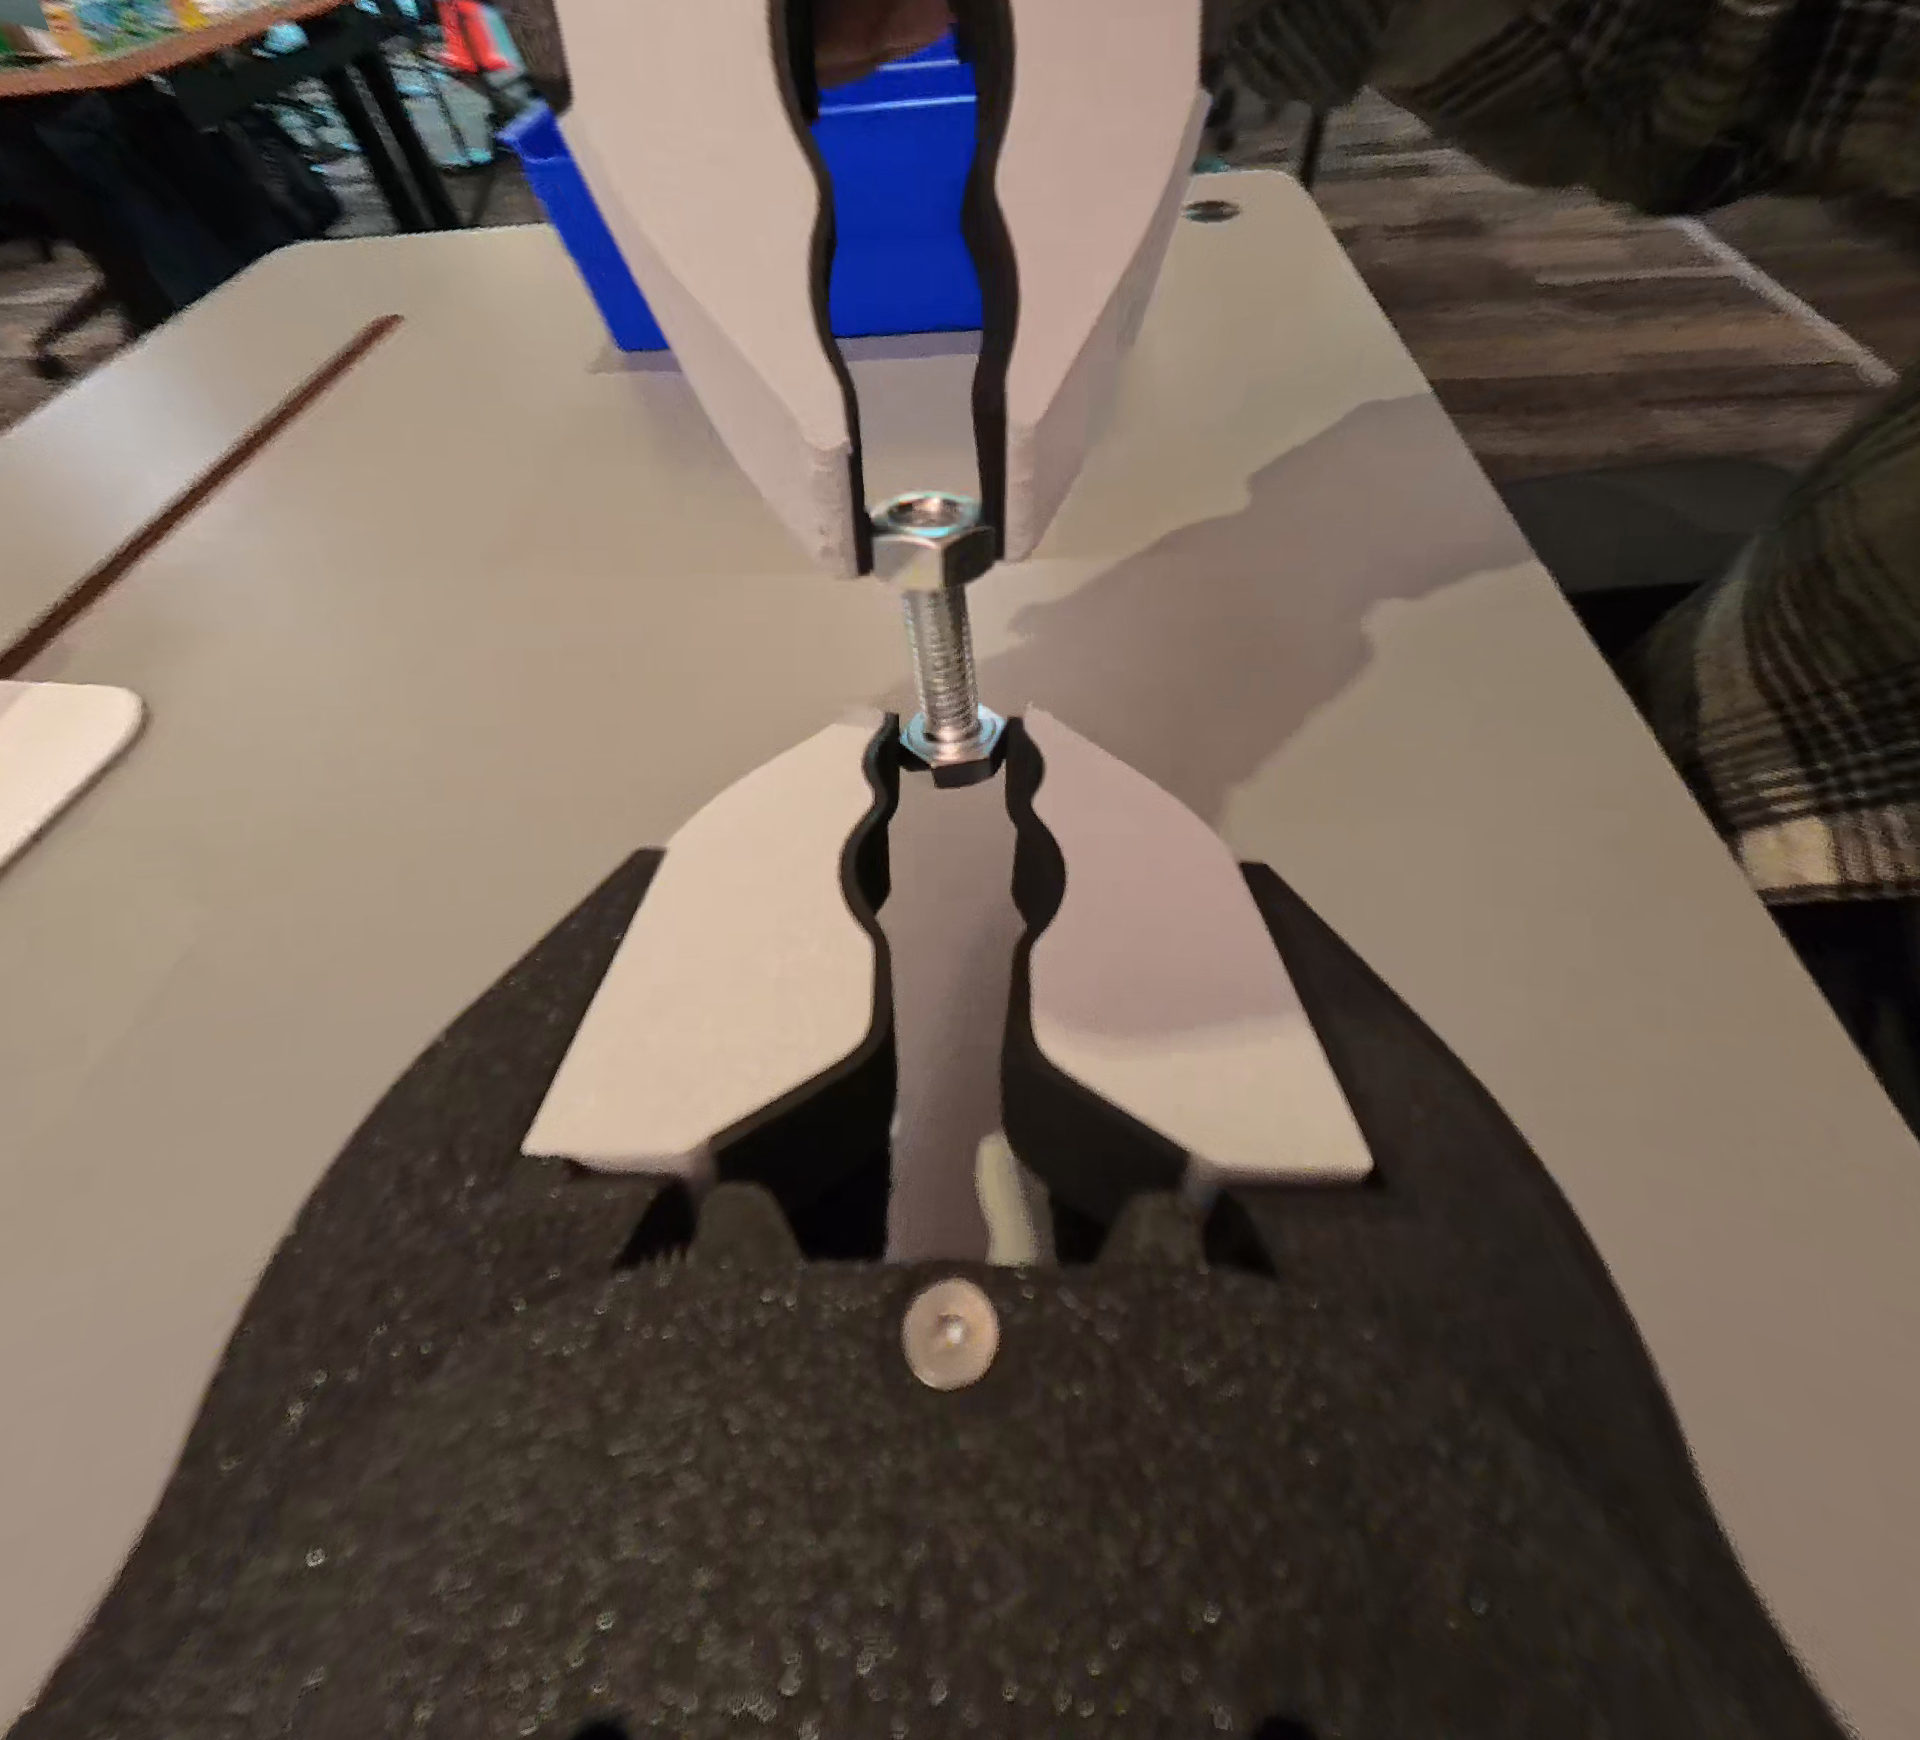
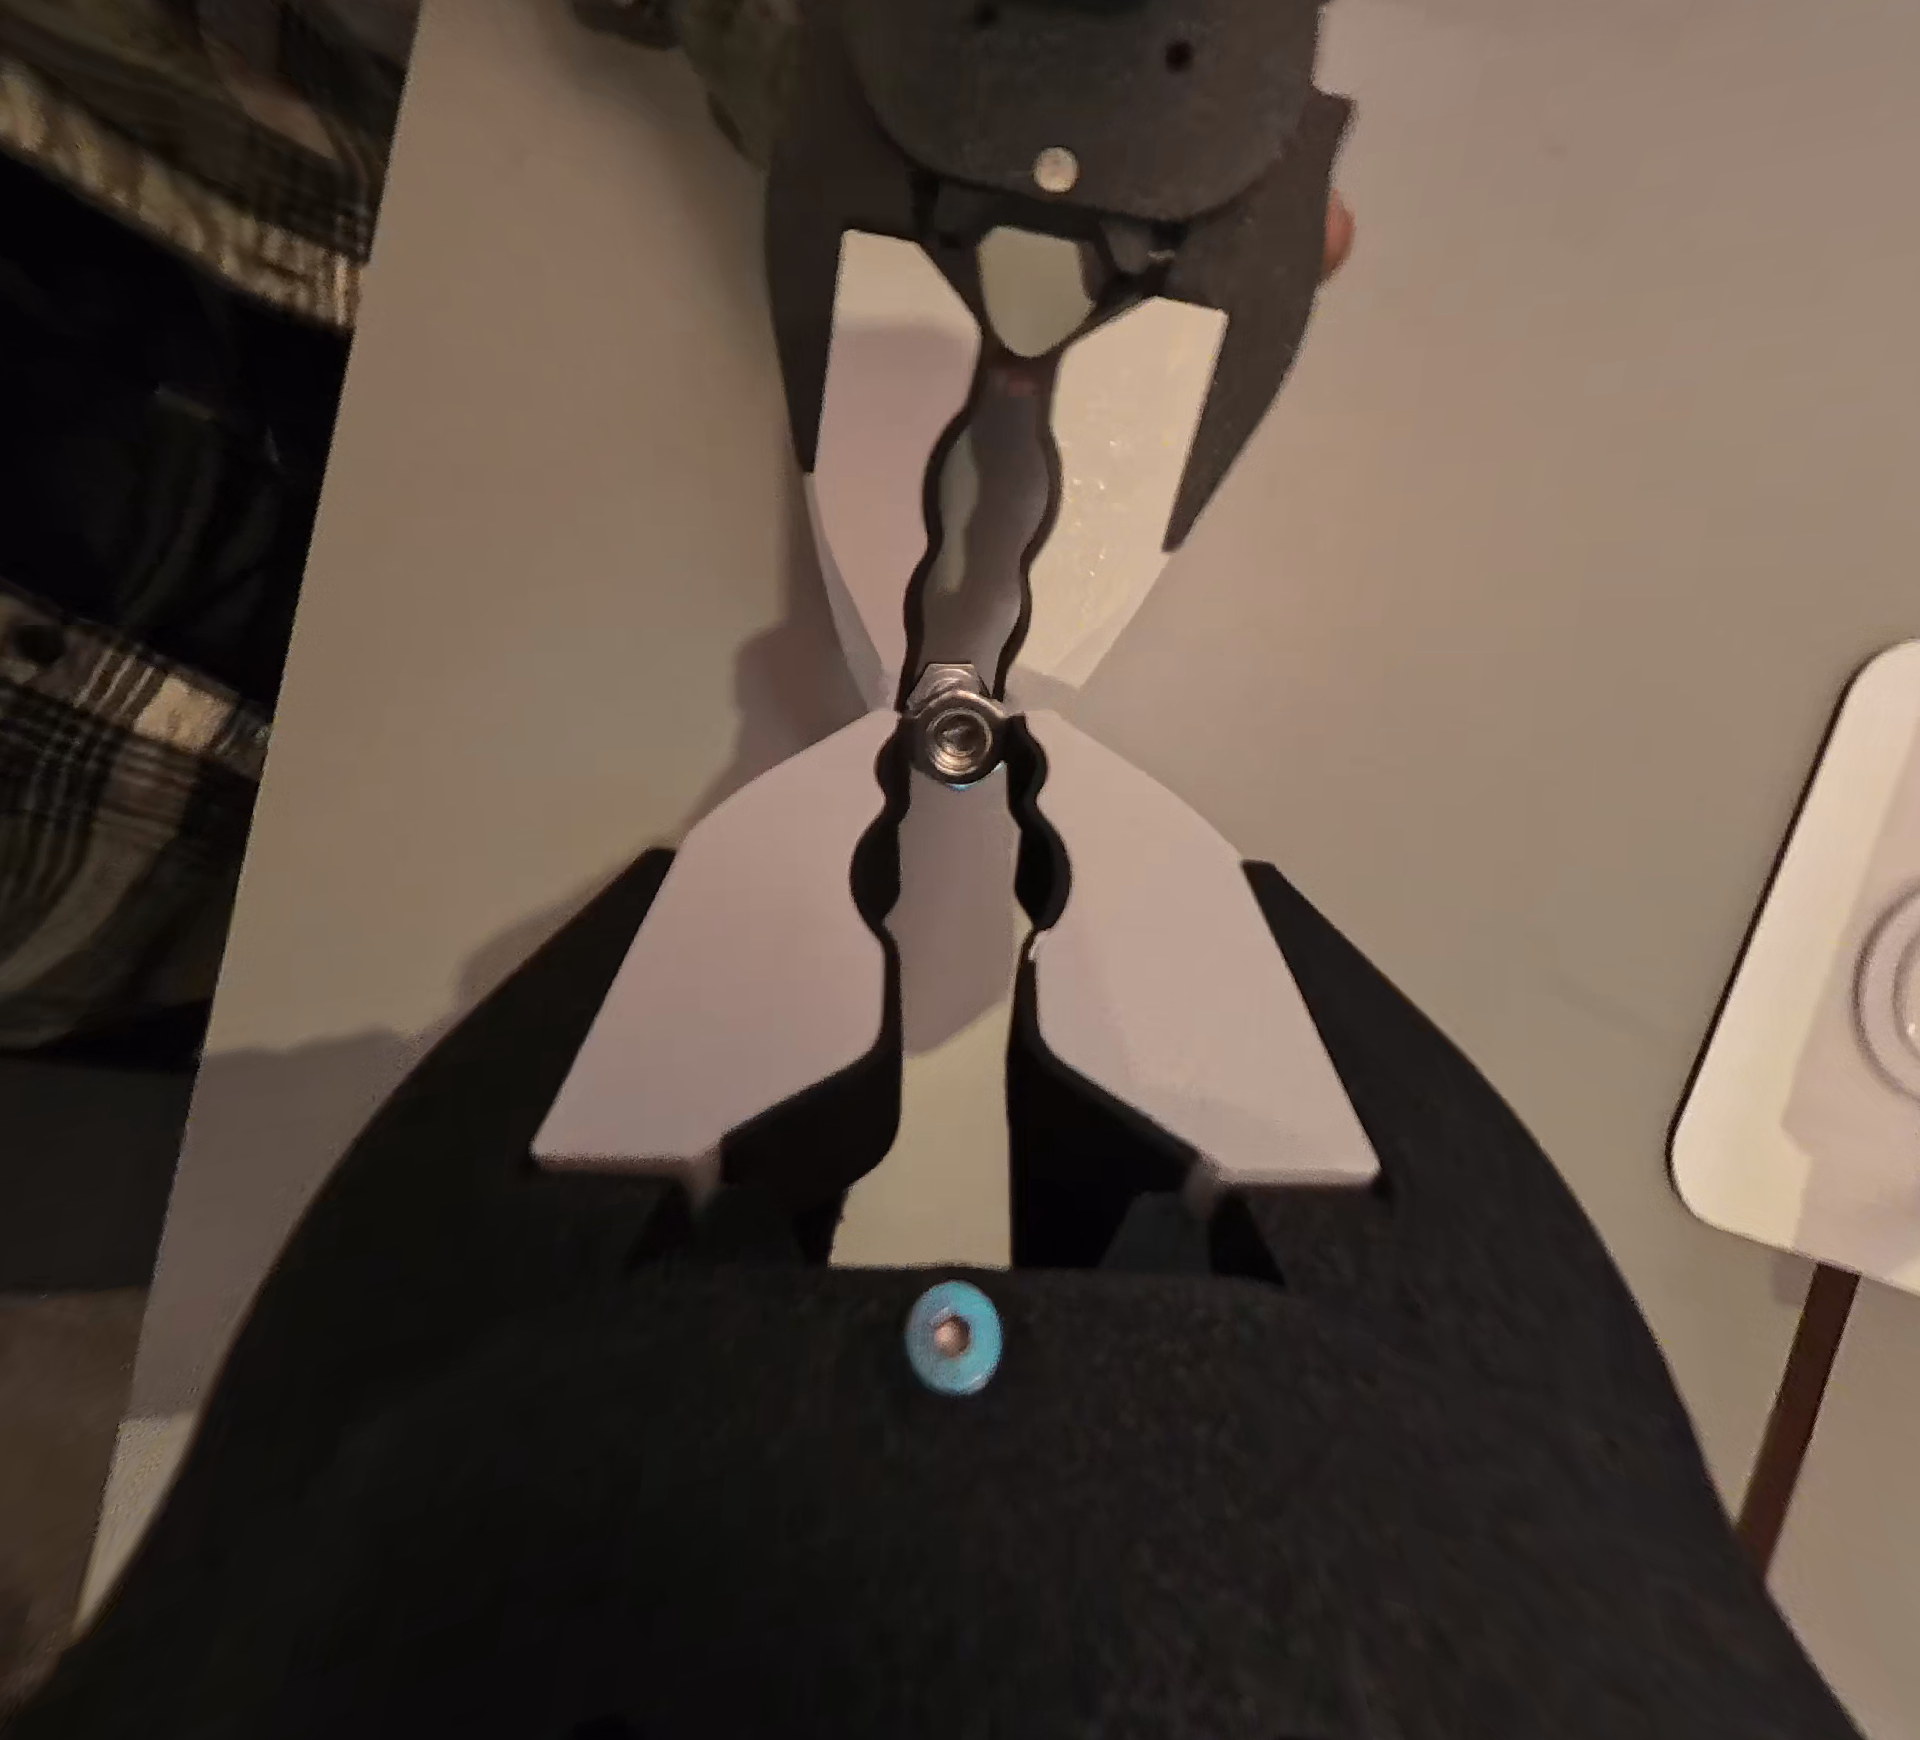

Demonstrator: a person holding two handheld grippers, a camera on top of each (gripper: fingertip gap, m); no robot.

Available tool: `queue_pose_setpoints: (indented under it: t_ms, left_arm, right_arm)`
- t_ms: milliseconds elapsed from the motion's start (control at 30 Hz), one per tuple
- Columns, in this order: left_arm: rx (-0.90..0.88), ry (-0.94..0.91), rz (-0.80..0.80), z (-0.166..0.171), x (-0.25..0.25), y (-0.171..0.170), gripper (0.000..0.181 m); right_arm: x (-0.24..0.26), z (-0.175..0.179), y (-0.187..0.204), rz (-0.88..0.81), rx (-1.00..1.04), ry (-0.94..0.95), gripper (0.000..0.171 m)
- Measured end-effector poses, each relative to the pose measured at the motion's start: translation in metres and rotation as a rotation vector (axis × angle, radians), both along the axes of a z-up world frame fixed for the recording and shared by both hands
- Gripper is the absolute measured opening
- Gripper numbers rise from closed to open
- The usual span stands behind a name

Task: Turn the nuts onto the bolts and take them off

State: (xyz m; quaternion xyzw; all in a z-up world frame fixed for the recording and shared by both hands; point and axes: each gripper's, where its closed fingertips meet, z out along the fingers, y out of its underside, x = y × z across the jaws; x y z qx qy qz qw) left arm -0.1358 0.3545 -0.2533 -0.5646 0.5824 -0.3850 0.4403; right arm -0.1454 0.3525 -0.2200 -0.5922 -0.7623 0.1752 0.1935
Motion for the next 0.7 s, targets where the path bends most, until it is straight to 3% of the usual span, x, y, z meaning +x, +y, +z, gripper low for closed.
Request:
queue_pose_setpoints:
  t_ms: [200,400,533,700]
  left_arm:
    - [-0.084,0.057,-0.140,-0.012,0.003,-0.021,0.019]
    - [-0.118,0.048,-0.169,-0.010,0.003,-0.024,0.019]
    - [-0.104,0.019,-0.150,-0.007,0.004,-0.021,0.019]
    - [-0.101,-0.143,-0.137,0.017,0.001,-0.017,0.019]
  right_arm:
    - [0.010,-0.014,-0.016,0.266,0.053,-0.139,0.017]
    - [0.022,-0.020,-0.018,0.384,0.079,-0.268,0.017]
    - [0.015,-0.011,-0.017,0.359,0.076,-0.187,0.017]
    - [-0.001,0.014,-0.009,0.255,0.065,0.062,0.017]
